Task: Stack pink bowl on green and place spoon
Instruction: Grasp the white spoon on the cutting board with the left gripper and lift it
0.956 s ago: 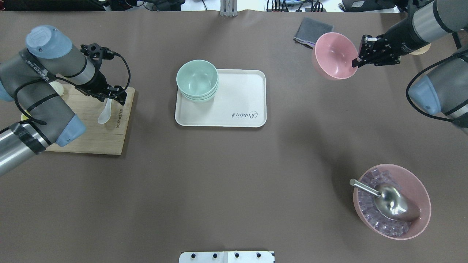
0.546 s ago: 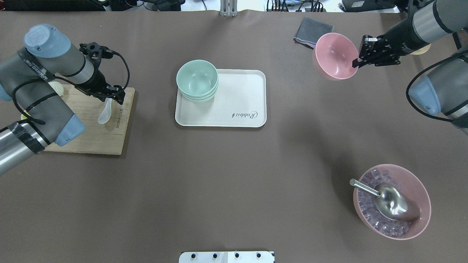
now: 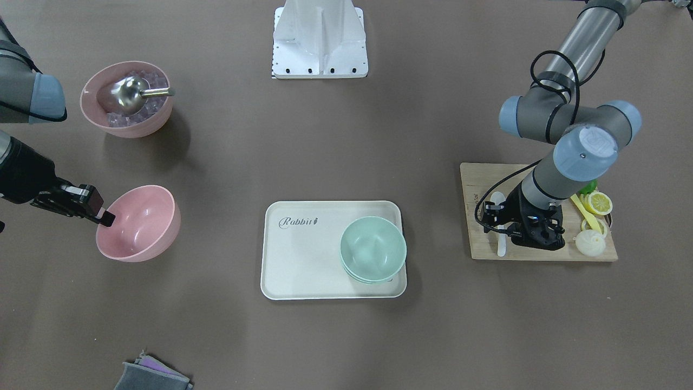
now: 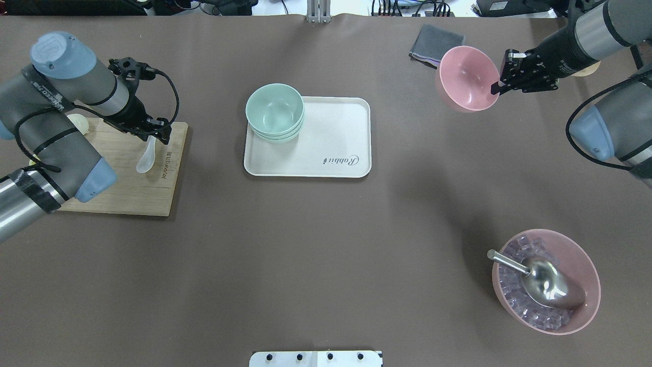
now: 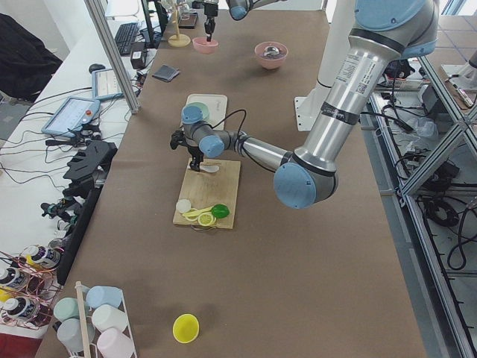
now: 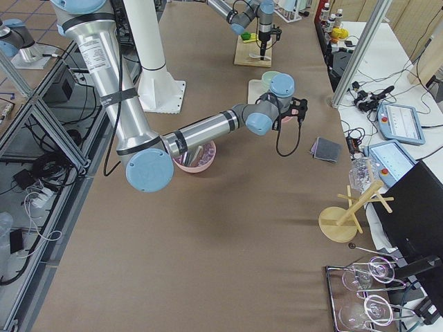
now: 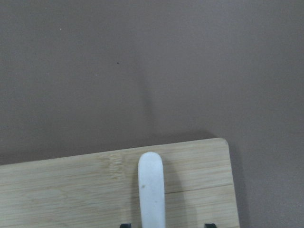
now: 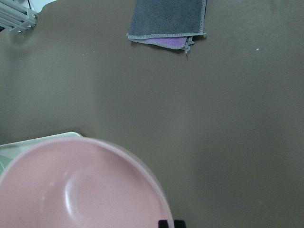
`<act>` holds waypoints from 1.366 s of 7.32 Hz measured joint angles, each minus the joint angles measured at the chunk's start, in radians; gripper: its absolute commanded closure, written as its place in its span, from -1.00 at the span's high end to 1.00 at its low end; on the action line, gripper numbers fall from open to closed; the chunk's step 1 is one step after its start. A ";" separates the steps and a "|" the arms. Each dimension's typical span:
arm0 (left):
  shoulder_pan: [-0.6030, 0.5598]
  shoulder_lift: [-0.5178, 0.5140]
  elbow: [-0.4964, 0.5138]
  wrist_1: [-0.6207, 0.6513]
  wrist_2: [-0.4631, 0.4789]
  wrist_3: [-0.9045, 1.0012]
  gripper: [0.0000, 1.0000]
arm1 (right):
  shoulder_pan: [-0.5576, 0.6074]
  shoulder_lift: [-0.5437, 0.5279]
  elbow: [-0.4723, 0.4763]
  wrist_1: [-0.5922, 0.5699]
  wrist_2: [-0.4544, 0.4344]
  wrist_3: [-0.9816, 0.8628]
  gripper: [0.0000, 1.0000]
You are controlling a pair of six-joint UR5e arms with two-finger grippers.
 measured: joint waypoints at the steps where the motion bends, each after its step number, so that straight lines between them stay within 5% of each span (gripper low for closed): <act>1: -0.003 0.000 0.000 0.000 -0.001 0.005 0.12 | 0.000 0.000 -0.001 0.000 0.000 0.000 -1.00; 7: -0.004 0.002 0.003 0.003 0.003 0.024 -0.01 | 0.000 0.000 -0.004 0.000 0.000 -0.001 -1.00; 10: -0.003 0.002 0.005 0.003 0.003 0.023 -0.43 | 0.000 -0.001 -0.007 0.001 -0.001 0.000 -1.00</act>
